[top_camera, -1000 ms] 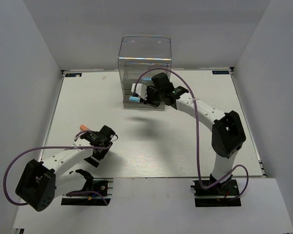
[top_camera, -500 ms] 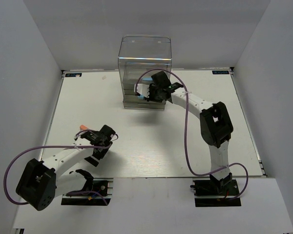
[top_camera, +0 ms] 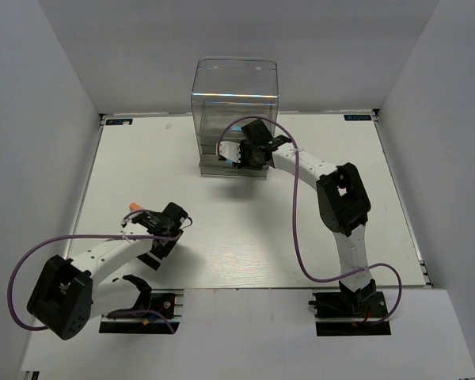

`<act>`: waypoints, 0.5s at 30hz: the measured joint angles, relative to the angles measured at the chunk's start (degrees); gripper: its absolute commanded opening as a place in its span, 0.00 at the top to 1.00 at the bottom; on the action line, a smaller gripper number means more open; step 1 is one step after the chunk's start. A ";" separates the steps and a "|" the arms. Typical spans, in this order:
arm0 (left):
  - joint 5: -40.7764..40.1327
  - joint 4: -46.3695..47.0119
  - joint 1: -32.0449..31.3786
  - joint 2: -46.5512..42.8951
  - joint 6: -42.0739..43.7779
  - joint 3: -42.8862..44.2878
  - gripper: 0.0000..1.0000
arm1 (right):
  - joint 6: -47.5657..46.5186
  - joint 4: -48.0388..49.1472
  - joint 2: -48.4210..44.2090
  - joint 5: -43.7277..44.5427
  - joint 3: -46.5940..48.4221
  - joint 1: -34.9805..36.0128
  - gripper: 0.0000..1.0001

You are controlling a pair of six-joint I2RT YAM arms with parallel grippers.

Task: Sort the stationery into containers
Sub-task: Place the pen in the drawer.

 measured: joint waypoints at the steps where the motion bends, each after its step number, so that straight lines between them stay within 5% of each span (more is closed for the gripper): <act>1: 0.00 0.02 0.00 0.26 0.04 0.00 0.00 | -0.07 -0.22 0.00 -0.02 0.00 0.00 0.55; 15: -0.02 1.22 0.00 6.78 1.33 1.77 0.03 | 0.52 -1.66 -2.49 -2.62 -0.92 -0.09 0.53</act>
